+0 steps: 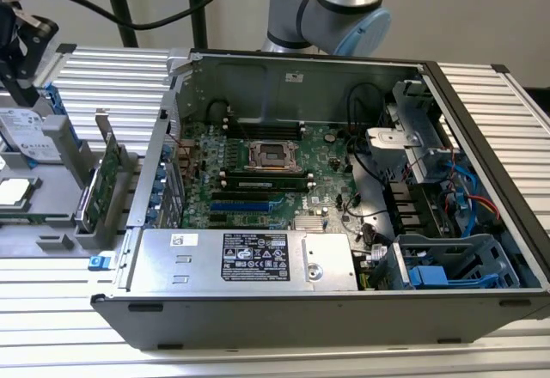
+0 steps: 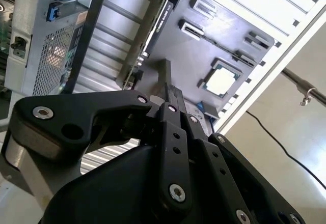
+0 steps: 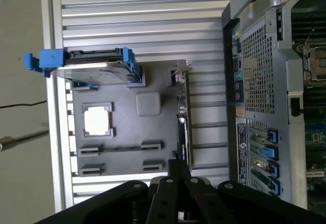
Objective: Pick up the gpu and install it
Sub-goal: 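Pick up the gpu and move the gpu toward the slot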
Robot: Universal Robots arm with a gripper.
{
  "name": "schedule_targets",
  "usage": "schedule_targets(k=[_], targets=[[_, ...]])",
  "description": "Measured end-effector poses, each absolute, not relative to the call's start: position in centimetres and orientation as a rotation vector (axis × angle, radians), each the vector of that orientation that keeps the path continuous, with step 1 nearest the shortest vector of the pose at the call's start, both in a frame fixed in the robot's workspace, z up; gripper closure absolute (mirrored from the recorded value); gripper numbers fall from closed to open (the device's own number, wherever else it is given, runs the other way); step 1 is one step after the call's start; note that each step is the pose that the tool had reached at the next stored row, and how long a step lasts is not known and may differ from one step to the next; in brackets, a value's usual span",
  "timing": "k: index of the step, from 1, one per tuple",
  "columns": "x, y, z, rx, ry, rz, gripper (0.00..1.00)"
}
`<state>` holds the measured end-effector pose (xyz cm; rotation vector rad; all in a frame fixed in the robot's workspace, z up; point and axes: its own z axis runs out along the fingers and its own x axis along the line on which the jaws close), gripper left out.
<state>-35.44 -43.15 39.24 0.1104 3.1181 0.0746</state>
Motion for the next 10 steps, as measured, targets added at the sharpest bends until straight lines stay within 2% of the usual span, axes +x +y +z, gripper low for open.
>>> schedule_targets(k=[10], targets=[[-35.63, -43.41, 39.24, 0.111, 3.118, 0.075, 1.00]])
